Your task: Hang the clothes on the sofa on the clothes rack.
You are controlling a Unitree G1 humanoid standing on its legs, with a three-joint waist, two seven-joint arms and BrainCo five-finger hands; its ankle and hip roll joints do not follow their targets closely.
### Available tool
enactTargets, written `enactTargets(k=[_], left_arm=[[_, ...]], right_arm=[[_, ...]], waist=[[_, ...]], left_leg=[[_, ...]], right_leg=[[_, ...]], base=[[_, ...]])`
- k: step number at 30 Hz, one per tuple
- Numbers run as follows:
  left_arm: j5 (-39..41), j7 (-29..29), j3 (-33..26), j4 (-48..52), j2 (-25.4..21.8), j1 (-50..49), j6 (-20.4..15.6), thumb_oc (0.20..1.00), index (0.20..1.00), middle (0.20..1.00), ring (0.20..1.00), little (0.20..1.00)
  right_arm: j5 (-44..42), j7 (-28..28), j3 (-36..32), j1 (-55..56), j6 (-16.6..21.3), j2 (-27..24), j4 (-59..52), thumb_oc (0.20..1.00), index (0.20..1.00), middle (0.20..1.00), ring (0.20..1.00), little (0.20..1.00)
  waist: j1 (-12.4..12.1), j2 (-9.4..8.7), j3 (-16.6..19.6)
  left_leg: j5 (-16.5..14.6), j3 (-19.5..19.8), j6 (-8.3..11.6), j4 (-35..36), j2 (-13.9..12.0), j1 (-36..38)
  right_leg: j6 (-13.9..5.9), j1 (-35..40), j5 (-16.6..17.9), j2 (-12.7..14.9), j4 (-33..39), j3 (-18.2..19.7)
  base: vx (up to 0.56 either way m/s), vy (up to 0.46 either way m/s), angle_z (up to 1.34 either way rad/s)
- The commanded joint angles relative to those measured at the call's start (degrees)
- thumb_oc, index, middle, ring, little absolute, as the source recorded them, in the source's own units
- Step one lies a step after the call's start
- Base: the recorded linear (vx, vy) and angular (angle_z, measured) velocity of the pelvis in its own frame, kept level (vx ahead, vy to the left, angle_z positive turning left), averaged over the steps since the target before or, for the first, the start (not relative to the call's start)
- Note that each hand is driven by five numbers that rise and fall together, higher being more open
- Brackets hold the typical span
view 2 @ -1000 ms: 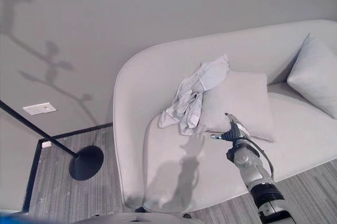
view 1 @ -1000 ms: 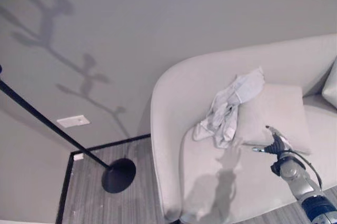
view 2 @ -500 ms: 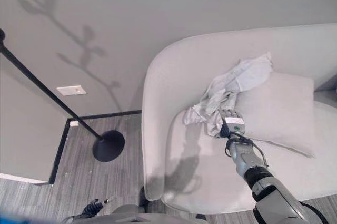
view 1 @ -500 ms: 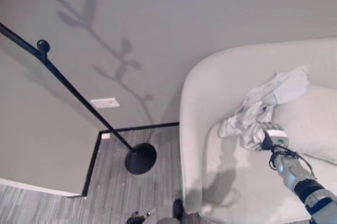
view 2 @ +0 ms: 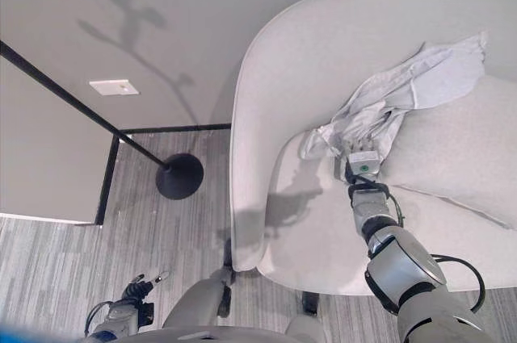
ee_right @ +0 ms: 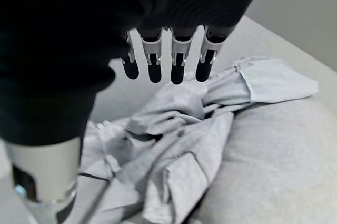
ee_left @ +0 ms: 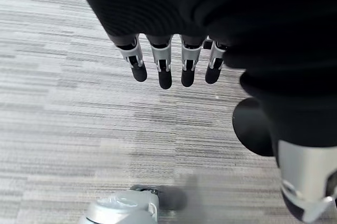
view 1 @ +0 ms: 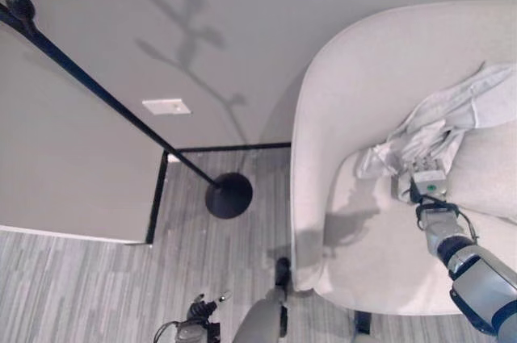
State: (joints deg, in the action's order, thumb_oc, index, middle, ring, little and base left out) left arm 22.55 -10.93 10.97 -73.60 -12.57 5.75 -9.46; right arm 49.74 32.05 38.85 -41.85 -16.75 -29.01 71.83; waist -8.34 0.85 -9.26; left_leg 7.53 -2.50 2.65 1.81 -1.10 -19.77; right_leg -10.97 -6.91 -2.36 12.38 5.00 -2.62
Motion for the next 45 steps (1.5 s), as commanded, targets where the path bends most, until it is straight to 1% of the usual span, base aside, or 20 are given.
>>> enactTargets(k=[1, 6, 9, 10, 12, 13, 14, 15, 20, 21, 27, 28, 33, 34, 38, 41, 42, 43, 44, 45], left_arm=[[5.4, -0.9, -0.8, 0.1, -0.8, 2.8, -2.2, 1.0, 1.0, 1.0, 1.0, 1.0], [6.6, -1.3, 0.5, 2.0, -1.1, 4.1, -3.1, 1.0, 1.0, 1.0, 1.0, 1.0], [6.6, -1.5, 1.4, 4.1, -1.8, 4.9, -3.6, 1.0, 1.0, 1.0, 1.0, 1.0], [6.7, -1.7, 1.7, 4.8, -2.4, 5.0, -3.9, 1.0, 1.0, 1.0, 1.0, 1.0], [6.7, -1.7, 1.7, 4.8, -2.4, 5.0, -3.9, 1.0, 1.0, 1.0, 1.0, 1.0], [6.9, -2.1, 2.0, 5.3, -2.8, 5.2, -4.2, 1.0, 1.0, 1.0, 1.0, 1.0], [6.9, -2.1, 2.0, 5.3, -2.8, 5.2, -4.2, 1.0, 1.0, 1.0, 1.0, 1.0], [7.0, -2.0, 2.0, 6.1, -3.0, 4.7, -4.4, 1.0, 1.0, 1.0, 1.0, 1.0], [7.2, -2.2, 2.0, 6.2, -3.2, 4.5, -4.7, 1.0, 1.0, 1.0, 1.0, 1.0], [7.2, -2.2, 2.2, 6.6, -3.0, 4.0, -4.8, 1.0, 1.0, 1.0, 1.0, 1.0], [8.2, -2.6, 2.2, 8.2, -3.0, 4.1, -5.5, 1.0, 1.0, 1.0, 1.0, 1.0], [8.6, -3.0, 2.5, 10.7, -3.2, 3.7, -6.1, 1.0, 1.0, 1.0, 1.0, 1.0], [9.3, -3.3, 2.4, 12.7, -3.5, 3.6, -6.4, 1.0, 1.0, 1.0, 1.0, 1.0], [9.6, -3.4, 2.3, 13.2, -3.5, 3.6, -6.6, 1.0, 1.0, 1.0, 1.0, 1.0], [9.8, -3.6, 2.0, 14.4, -3.9, 3.6, -6.9, 1.0, 1.0, 1.0, 1.0, 1.0], [9.7, -4.2, 1.5, 14.6, -4.1, 3.6, -7.0, 1.0, 1.0, 1.0, 1.0, 1.0], [9.4, -4.3, 1.2, 13.9, -4.1, 3.6, -6.7, 1.0, 1.0, 1.0, 1.0, 1.0], [9.4, -4.3, 1.1, 13.9, -4.1, 3.6, -6.7, 1.0, 1.0, 1.0, 1.0, 1.0], [9.3, -4.4, 1.1, 13.7, -4.3, 3.7, -6.7, 1.0, 1.0, 1.0, 1.0, 1.0], [9.2, -4.6, 0.9, 13.5, -4.2, 3.5, -6.5, 1.0, 1.0, 1.0, 1.0, 1.0]], right_arm=[[1.8, 2.8, 4.1, -5.6, -3.0, -3.4, 0.8, 1.0, 1.0, 1.0, 1.0, 1.0], [1.8, 3.6, 5.6, -7.7, -3.7, -4.4, 2.8, 1.0, 1.0, 1.0, 1.0, 1.0], [3.0, 3.5, 7.5, -9.2, -4.6, -6.3, 4.4, 1.0, 1.0, 1.0, 1.0, 1.0], [4.0, 2.9, 8.8, -10.7, -5.0, -7.9, 5.3, 1.0, 1.0, 1.0, 1.0, 1.0], [4.0, 2.9, 8.8, -10.7, -5.0, -7.9, 5.3, 1.0, 1.0, 1.0, 1.0, 1.0], [4.9, 2.5, 10.2, -11.6, -5.2, -9.1, 5.8, 1.0, 1.0, 1.0, 1.0, 1.0], [4.9, 2.5, 10.2, -11.6, -5.2, -9.1, 5.8, 1.0, 1.0, 1.0, 1.0, 1.0], [6.4, 1.1, 11.9, -12.6, -5.6, -11.3, 6.5, 1.0, 1.0, 1.0, 1.0, 1.0], [7.0, 0.2, 12.8, -13.7, -5.6, -12.7, 7.4, 1.0, 1.0, 1.0, 1.0, 1.0], [7.0, -0.1, 13.2, -14.2, -5.7, -13.7, 7.6, 1.0, 1.0, 1.0, 1.0, 1.0], [7.3, -0.8, 13.9, -15.0, -5.8, -14.5, 7.9, 1.0, 1.0, 1.0, 1.0, 1.0], [7.2, -1.8, 14.3, -15.3, -5.5, -15.5, 8.0, 1.0, 1.0, 1.0, 1.0, 1.0], [8.3, -4.0, 15.5, -15.1, -5.0, -15.9, 8.0, 1.0, 1.0, 1.0, 1.0, 1.0], [8.6, -4.6, 15.7, -15.0, -4.8, -16.2, 8.0, 1.0, 1.0, 1.0, 1.0, 1.0], [10.5, -7.6, 17.2, -15.6, -4.0, -17.2, 8.4, 1.0, 1.0, 1.0, 1.0, 1.0], [12.0, -9.7, 18.1, -15.4, -4.5, -18.2, 9.0, 1.0, 1.0, 1.0, 1.0, 1.0], [13.2, -11.2, 18.4, -14.3, -5.1, -17.8, 9.5, 0.235, 0.235, 0.235, 0.235, 0.235], [13.2, -11.2, 18.4, -14.3, -5.1, -17.8, 9.6, 0.235, 0.235, 0.235, 0.235, 0.235], [12.7, -11.3, 17.8, -14.2, -5.6, -17.7, 9.9, 0.2, 0.2, 0.2, 0.2, 0.2], [12.1, -11.4, 17.2, -13.8, -5.6, -17.5, 10.1, 0.2, 0.2, 0.2, 0.2, 0.2]], waist=[[-2.4, -2.63, -0.4], [-3.2, -2.21, -0.8], [-4.1, -1.68, -1.3], [-4.7, -1.28, -1.8], [-4.7, -1.28, -1.8], [-5.0, -1.04, -2.1], [-5.0, -1.04, -2.1], [-5.4, -0.7, -2.5], [-6.0, -0.42, -2.8], [-6.3, -0.11, -3.1], [-6.9, 0.22, -3.6], [-7.3, 0.49, -4.4], [-7.4, 0.8, -5.4], [-7.5, 0.74, -5.7], [-7.2, 0.76, -6.6], [-6.7, 0.5, -6.9], [-6.4, 0.35, -7.2], [-6.4, 0.34, -7.1], [-6.3, 0.13, -7.2], [-6.3, -0.03, -7.2]], left_leg=[[-8.1, 2.1, 0.34, -10.6, 0.0, -5.4], [-8.9, 2.4, 0.13, -11.9, 0.6, -6.7], [-9.4, 2.6, 0.09, -13.5, 1.3, -8.2], [-9.5, 2.8, 0.02, -14.1, 2.0, -9.8], [-9.5, 2.8, 0.02, -14.1, 2.0, -9.8], [-9.4, 2.9, -0.04, -14.1, 2.4, -10.8], [-9.4, 2.9, -0.04, -14.1, 2.4, -10.9], [-9.1, 2.9, -0.14, -14.2, 3.0, -12.5], [-8.8, 2.8, -0.23, -14.3, 3.4, -14.3], [-8.7, 2.8, -0.31, -14.4, 4.0, -15.5], [-8.5, 2.9, -0.55, -14.6, 4.8, -17.5], [-8.8, 2.8, -0.74, -15.6, 5.6, -19.9], [-9.3, 2.6, -0.75, -17.2, 6.3, -22.8], [-11.3, 2.8, -0.36, -17.9, 6.4, -22.7], [-11.7, 2.4, -0.35, -19.5, 7.1, -25.8], [-11.8, 1.9, -0.47, -20.0, 7.3, -27.5], [-12.0, 1.6, -0.59, -20.4, 7.3, -27.9], [-12.0, 1.6, -0.59, -20.4, 7.3, -27.9], [-12.0, 1.5, -0.61, -20.7, 7.2, -27.8], [-12.1, 1.4, -0.66, -20.9, 7.1, -27.7]], right_leg=[[2.77, -1.0, 4.8, 0.7, 0.0, 1.2], [2.5, -2.1, 5.1, 1.0, 0.0, 1.2], [2.22, -2.6, 5.2, 1.6, 0.0, 1.1], [1.93, -3.7, 5.5, 2.0, 0.0, 1.1], [1.92, -3.7, 5.5, 2.0, 0.0, 1.1], [1.83, -4.8, 5.8, 2.2, 0.0, 1.1], [1.83, -4.8, 5.8, 2.2, 0.0, 1.1], [1.61, -6.2, 6.1, 2.5, 0.0, 1.2], [1.35, -7.3, 6.2, 2.9, 0.0, 1.0], [1.04, -8.4, 6.6, 3.3, 0.0, 1.0], [0.59, -9.9, 7.0, 3.6, 0.0, 0.6], [0.26, -11.3, 7.3, 4.1, 0.0, 0.5], [-0.08, -12.9, 7.7, 4.5, 0.0, 0.4], [-0.17, -12.6, 6.7, 4.5, 0.0, 0.4], [-0.38, -14.6, 7.2, 4.8, 0.0, 0.7], [-0.66, -16.1, 7.6, 4.9, 0.0, 1.1], [-0.71, -16.0, 7.6, 4.9, 0.0, 1.1], [-0.71, -16.0, 7.6, 4.9, 0.0, 1.1], [-0.74, -15.7, 7.6, 4.9, 0.0, 1.1], [-0.73, -15.4, 7.6, 4.9, 0.0, 1.0]], base=[[0.04, -0.005, 0.04], [0.01, -0.002, 0.0], [0.04, 0.015, 0.01], [0.02, 0.024, 0.03], [0.01, 0.013, 0.05], [0.0, 0.007, 0.08], [0.01, 0.033, 0.06], [0.01, 0.026, 0.06], [0.01, 0.013, 0.04], [0.01, 0.027, 0.07], [0.0, 0.015, 0.02], [0.0, 0.037, 0.09], [0.0, 0.027, 0.08], [0.05, 0.003, 0.05], [-0.01, 0.014, 0.04], [-0.02, 0.026, -0.03], [0.0, 0.0, 0.0], [0.0, 0.0, 0.0], [0.0, 0.0, 0.0], [0.0, 0.0, 0.0]])
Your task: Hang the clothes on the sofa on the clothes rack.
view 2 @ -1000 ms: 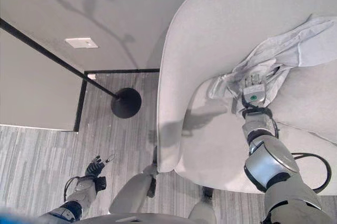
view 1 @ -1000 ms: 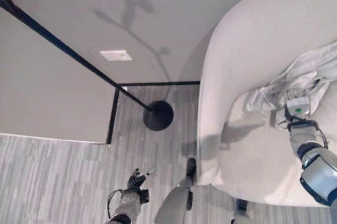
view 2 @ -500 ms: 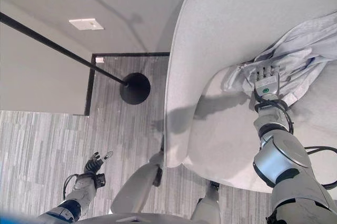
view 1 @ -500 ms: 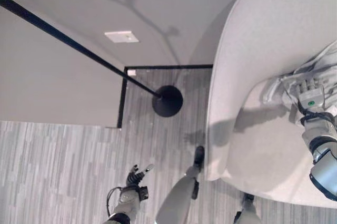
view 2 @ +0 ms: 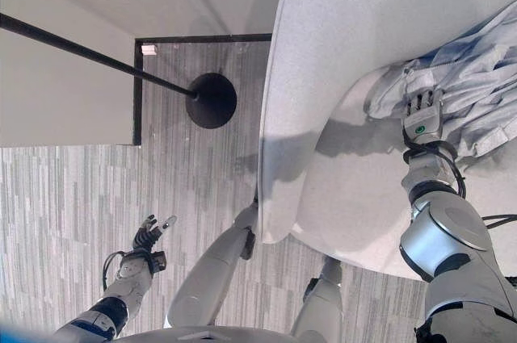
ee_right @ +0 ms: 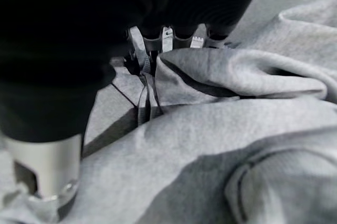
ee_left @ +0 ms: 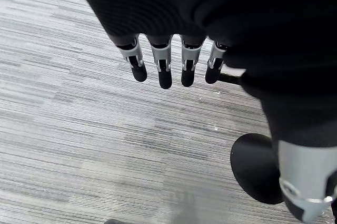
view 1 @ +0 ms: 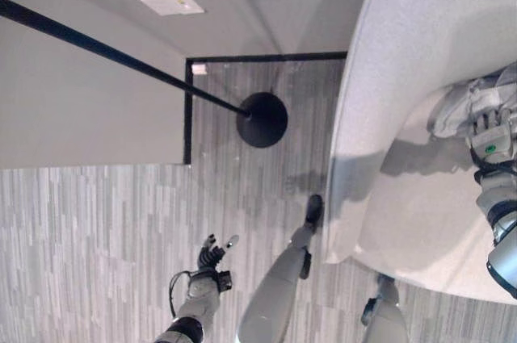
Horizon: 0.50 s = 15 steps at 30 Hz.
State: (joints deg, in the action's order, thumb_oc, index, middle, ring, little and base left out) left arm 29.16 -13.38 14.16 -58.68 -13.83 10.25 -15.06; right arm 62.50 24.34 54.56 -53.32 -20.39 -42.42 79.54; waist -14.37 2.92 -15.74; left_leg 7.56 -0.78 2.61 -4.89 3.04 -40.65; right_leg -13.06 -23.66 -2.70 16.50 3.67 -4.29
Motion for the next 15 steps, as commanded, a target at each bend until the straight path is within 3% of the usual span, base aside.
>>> enactTargets(k=[1, 12, 13, 15], left_arm=[[2.2, -2.2, -2.4, -1.6, -2.9, -1.1, -0.7, 1.0, 1.0, 1.0, 1.0, 1.0], [-2.5, -2.7, -2.5, 0.1, -4.7, -1.5, 0.5, 1.0, 1.0, 1.0, 1.0, 1.0], [-2.5, -2.7, -2.8, 0.4, -5.0, -1.8, 0.6, 1.0, 1.0, 1.0, 1.0, 1.0], [-2.3, -2.8, -3.0, 0.3, -5.1, -2.0, 0.6, 1.0, 1.0, 1.0, 1.0, 1.0]], right_arm=[[-1.2, -3.6, 1.0, -1.9, -1.9, -3.4, 2.6, 0.2, 0.2, 0.2, 0.2, 0.2], [-6.2, 0.8, -3.1, -0.2, -2.3, -1.6, 0.2, 0.2, 0.2, 0.2, 0.2, 0.2], [-7.8, 2.6, -4.5, -0.4, -2.7, -1.4, -0.5, 0.2, 0.2, 0.2, 0.2, 0.2], [-8.8, 3.3, -5.1, -0.7, -2.8, -1.3, -0.8, 0.2, 0.2, 0.2, 0.2, 0.2]], waist=[[-0.2, -2.17, -0.7], [0.4, -3.73, -0.2], [0.6, -3.95, 0.2], [0.6, -4.15, 0.4]], left_leg=[[-12.3, -0.3, -0.68, -14.4, 2.9, -6.7], [-12.6, 0.3, -0.74, -13.3, 1.4, -0.2], [-10.6, 0.4, -1.08, -12.2, 1.0, 0.8], [-10.5, 0.5, -1.08, -11.8, 0.7, 1.6]], right_leg=[[1.42, 1.6, 7.9, 0.7, 1.3, 2.6], [2.56, 6.8, 6.8, -0.5, 1.3, 1.4], [2.86, 7.3, 7.4, -0.8, 1.3, 1.1], [3.01, 7.8, 7.3, -1.0, 1.3, 1.0]], base=[[0.0, 0.0, 0.0], [-0.02, -0.04, 0.0], [-0.08, -0.054, -0.02], [-0.04, -0.033, -0.03]])
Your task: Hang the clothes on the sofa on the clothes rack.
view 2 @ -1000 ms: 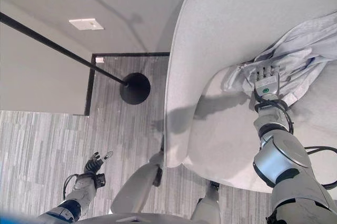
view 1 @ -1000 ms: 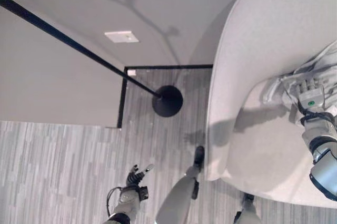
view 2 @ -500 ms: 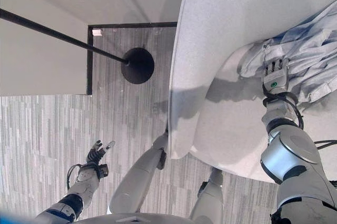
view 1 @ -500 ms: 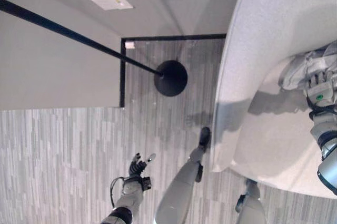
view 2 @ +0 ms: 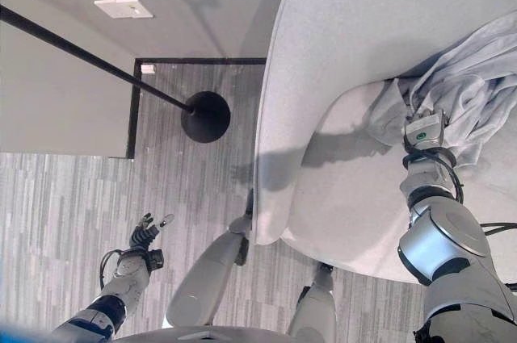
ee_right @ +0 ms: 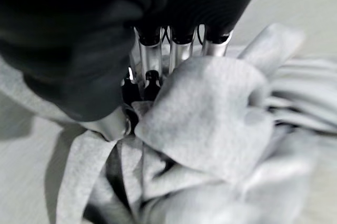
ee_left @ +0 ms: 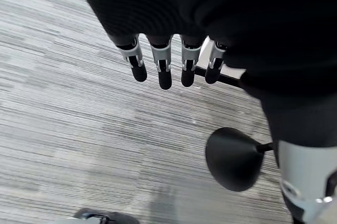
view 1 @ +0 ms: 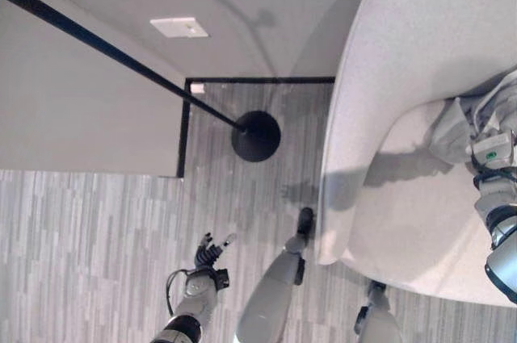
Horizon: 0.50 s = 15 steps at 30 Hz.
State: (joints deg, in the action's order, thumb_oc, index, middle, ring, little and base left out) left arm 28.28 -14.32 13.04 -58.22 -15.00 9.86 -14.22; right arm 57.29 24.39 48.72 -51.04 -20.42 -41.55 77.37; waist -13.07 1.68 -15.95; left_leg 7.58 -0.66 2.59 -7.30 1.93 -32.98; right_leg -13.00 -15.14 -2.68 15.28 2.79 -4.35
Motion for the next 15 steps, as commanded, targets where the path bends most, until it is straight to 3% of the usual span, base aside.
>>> enactTargets(k=[1, 7, 15], left_arm=[[-1.4, -1.9, -1.9, -0.1, -4.0, -1.6, -0.2, 1.0, 1.0, 1.0, 1.0, 1.0], [-0.7, -3.0, -2.8, 0.1, -4.2, -2.1, 0.2, 1.0, 1.0, 1.0, 1.0, 1.0], [-4.9, -4.1, -1.2, 5.3, -4.4, -2.6, 1.7, 1.0, 1.0, 1.0, 1.0, 1.0]], right_arm=[[-3.6, 3.3, 0.7, -3.0, -2.8, -2.2, 1.4, 0.2, 0.2, 0.2, 0.2, 0.2], [-11.8, 10.8, -4.8, -4.4, -2.5, -1.6, -4.5, 0.2, 0.2, 0.2, 0.2, 0.2], [-19.2, 17.9, -15.2, -3.2, -0.6, -2.5, -23.7, 0.2, 0.2, 0.2, 0.2, 0.2]], waist=[[-0.7, -2.91, 0.6], [1.2, -4.68, 2.3], [4.5, -7.29, 6.2]], left_leg=[[-10.5, 0.4, -1.06, -9.4, 1.9, -6.1], [-9.5, 1.1, -0.97, -5.5, -0.2, 0.1], [-7.4, 1.6, -0.62, 0.7, -3.4, 10.4]], right_leg=[[2.95, -0.6, 7.2, 0.3, 2.2, 1.1], [3.67, 2.4, 6.5, -1.3, 2.2, 1.3], [4.85, 8.3, 5.0, -3.4, 2.2, 1.0]], base=[[-0.02, -0.057, -0.06], [-0.01, -0.061, -0.12], [0.01, -0.073, -0.05]])
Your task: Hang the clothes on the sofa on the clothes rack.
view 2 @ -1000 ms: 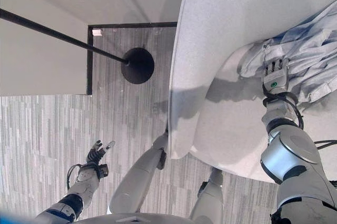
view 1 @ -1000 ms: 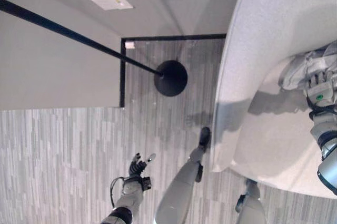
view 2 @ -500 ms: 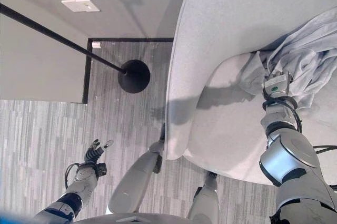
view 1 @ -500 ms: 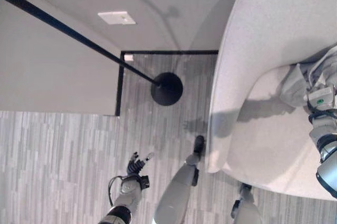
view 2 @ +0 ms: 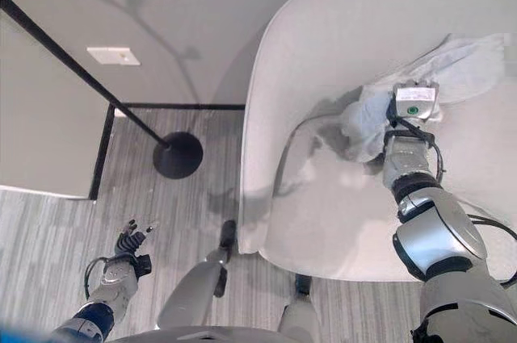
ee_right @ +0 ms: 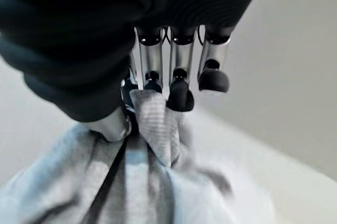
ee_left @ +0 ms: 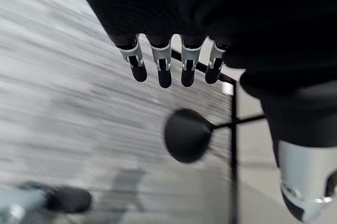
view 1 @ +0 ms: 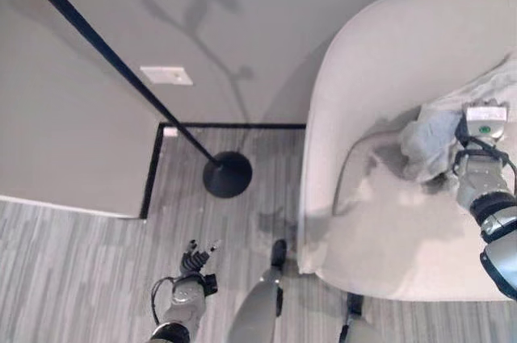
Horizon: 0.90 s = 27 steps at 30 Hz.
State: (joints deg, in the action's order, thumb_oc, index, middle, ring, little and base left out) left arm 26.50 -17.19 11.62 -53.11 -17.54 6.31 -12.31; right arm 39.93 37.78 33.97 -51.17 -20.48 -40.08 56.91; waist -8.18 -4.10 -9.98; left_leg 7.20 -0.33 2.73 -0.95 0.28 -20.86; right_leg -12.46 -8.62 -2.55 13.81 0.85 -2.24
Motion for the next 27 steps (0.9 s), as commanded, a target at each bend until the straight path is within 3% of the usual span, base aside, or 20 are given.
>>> enactTargets(k=[1, 6, 11, 16, 23, 27], left_arm=[[-3.4, -1.2, 0.1, 0.6, -1.7, 0.7, 0.0, 1.0, 1.0, 1.0, 1.0, 1.0], [-5.8, -1.1, -0.7, 1.1, -1.1, -1.0, 1.4, 1.0, 1.0, 1.0, 1.0, 1.0], [-7.1, -0.6, -0.9, 2.4, -1.0, -2.7, 2.2, 1.0, 1.0, 1.0, 1.0, 1.0], [-12.3, -1.0, 1.0, 7.8, -1.3, -4.8, 3.4, 1.0, 1.0, 1.0, 1.0, 1.0], [-17.8, -3.6, 2.9, 9.7, -1.5, -4.3, 4.1, 1.0, 1.0, 1.0, 1.0, 1.0], [-19.3, -7.4, 3.8, 8.9, -0.8, -1.9, 3.9, 1.0, 1.0, 1.0, 1.0, 1.0]], right_arm=[[-2.1, 5.2, -2.0, -2.9, -0.2, -4.2, -6.5, 0.2, 0.2, 0.2, 0.2, 0.2], [-2.8, 6.9, -8.5, -2.4, 1.1, -7.0, -19.2, 0.2, 0.2, 0.2, 0.2, 0.2], [-4.3, 7.4, -12.3, -2.2, 2.6, -8.7, -24.9, 0.2, 0.2, 0.2, 0.2, 0.2], [-7.1, 8.0, -16.3, -3.7, 5.1, -12.0, -31.5, 0.2, 0.2, 0.2, 0.2, 0.2], [-10.7, 8.6, -15.5, -8.8, 7.0, -12.8, -33.0, 0.2, 0.2, 0.2, 0.2, 0.2], [-14.8, 8.5, -12.5, -15.6, 8.4, -10.5, -33.9, 0.2, 0.2, 0.2, 0.2, 0.2]], waist=[[0.0, -1.64, 0.9], [1.4, -2.07, 4.7], [1.8, -2.19, 7.2], [2.9, -2.08, 10.4], [3.6, -2.14, 11.5], [4.0, -2.81, 12.8]], left_leg=[[-6.9, 1.3, -0.59, -4.8, -2.1, -0.3], [-5.6, 0.7, -0.19, -0.6, -3.8, 5.2], [-4.0, 0.2, 0.34, 3.5, -4.9, 9.4], [-2.0, 0.1, 2.27, 5.9, -6.8, 11.5], [-1.9, 0.1, 3.01, 5.9, -7.5, 12.0], [-2.1, 0.2, 3.31, 5.9, -7.9, 13.3]], right_leg=[[4.41, 2.7, 4.5, -2.3, 4.2, -1.2], [4.76, 5.5, 3.9, -3.3, 4.2, -1.2], [5.0, 7.5, 3.4, -4.3, 4.2, -0.9], [5.41, 9.7, 2.7, -5.7, 4.2, -1.7], [5.68, 10.4, 2.6, -6.3, 4.2, -1.8], [6.06, 11.3, 2.5, -6.6, 4.2, -1.2]], base=[[0.02, -0.046, -0.03], [0.02, -0.037, -0.03], [0.01, -0.022, -0.01], [-0.02, -0.028, -0.03], [-0.03, -0.007, 0.0], [0.01, -0.007, -0.04]])
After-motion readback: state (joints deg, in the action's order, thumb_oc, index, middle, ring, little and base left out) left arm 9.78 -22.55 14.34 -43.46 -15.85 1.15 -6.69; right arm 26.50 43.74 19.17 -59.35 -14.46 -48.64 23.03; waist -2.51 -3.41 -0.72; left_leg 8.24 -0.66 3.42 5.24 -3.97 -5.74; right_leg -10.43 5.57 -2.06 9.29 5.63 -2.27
